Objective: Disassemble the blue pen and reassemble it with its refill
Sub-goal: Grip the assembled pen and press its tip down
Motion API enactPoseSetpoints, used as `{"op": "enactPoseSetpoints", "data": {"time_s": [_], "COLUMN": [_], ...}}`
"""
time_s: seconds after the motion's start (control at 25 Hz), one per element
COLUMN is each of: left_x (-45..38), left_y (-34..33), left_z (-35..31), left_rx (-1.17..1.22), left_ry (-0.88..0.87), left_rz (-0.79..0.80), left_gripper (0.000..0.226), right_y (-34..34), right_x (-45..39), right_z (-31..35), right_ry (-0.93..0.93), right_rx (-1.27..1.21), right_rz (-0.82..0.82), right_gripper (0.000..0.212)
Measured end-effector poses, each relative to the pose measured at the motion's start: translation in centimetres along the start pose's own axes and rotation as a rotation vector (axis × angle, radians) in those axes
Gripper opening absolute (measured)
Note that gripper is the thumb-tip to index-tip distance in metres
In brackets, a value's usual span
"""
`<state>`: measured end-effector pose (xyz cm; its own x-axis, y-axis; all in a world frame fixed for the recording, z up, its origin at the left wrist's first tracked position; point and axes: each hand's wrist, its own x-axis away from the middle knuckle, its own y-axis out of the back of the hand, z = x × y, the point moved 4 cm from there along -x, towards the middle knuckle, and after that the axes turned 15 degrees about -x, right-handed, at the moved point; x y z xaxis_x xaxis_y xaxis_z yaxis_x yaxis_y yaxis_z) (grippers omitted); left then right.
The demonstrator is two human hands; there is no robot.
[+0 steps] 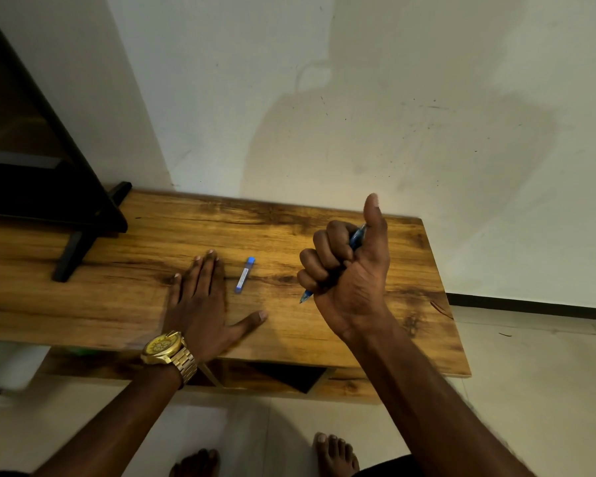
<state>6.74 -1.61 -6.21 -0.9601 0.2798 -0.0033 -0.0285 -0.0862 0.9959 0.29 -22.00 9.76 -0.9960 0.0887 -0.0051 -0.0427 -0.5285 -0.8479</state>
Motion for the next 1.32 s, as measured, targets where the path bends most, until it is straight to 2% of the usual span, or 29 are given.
{"op": "enactPoseSetpoints", "data": {"time_s": [0.88,1.32], "left_x": [0.03,-0.04], "left_y": [0.11,0.08], "left_z": [-0.08,-0.11], "left_rx": [0.002,0.007], "left_ry": [0.001,-0.001], "left_rz": [0.004,0.013], "left_gripper": [0.144,0.145], "right_y": [0.34,0.12], "right_x": [0.10,0.12], "right_z": [0.43,0.35], "right_ry": [0.018,0.045], "right_rx": [0.009,0.088], "right_rz": [-0.011,-0.016], "right_gripper": [0.064,0.062]}}
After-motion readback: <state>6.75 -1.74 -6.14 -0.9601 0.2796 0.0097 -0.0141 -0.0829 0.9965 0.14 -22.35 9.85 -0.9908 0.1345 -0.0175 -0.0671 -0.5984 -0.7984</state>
